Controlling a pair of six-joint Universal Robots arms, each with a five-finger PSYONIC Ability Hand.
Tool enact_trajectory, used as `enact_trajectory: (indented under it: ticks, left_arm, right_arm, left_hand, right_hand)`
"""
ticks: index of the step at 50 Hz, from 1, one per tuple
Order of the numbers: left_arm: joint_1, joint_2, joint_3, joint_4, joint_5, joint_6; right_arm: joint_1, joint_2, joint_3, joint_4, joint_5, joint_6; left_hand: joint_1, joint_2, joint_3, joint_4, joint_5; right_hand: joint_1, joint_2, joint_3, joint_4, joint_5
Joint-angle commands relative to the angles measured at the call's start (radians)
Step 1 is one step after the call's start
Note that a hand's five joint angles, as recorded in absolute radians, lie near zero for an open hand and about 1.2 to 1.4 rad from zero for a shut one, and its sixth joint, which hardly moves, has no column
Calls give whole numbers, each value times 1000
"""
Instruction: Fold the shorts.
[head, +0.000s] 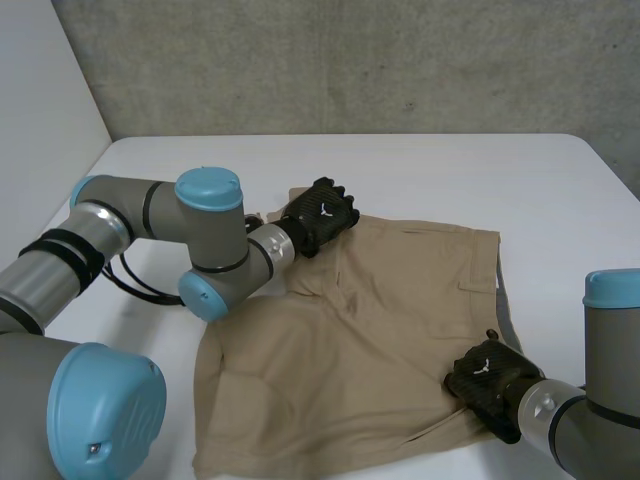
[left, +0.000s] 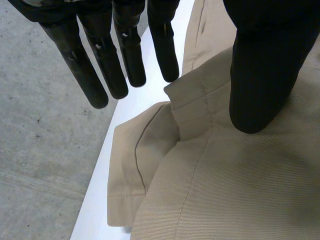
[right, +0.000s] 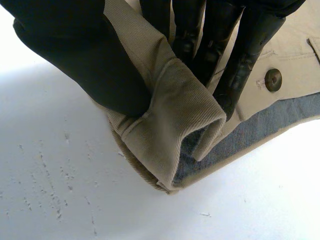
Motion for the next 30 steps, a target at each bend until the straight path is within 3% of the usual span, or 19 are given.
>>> enact_trajectory:
  ticks: [1,15,30]
  left_arm:
    - [3,-13,2,0,-9,-1]
    - [9,-3,-5,0,-29,2]
    - [72,116,-160,5,-125,96]
  right_arm:
    - [0,0,0,0,0,1]
    - [0,0,0,0,0,1]
    - [2,-2,3,0,1,-1]
  left_hand:
    - [275,280,281,281,281]
    - [820,826,826,826,826]
    - [821,826,827,827,827]
  right_hand:
    - [428,207,209,205,217]
    - [428,207,209,205,217]
    - [428,207,209,205,217]
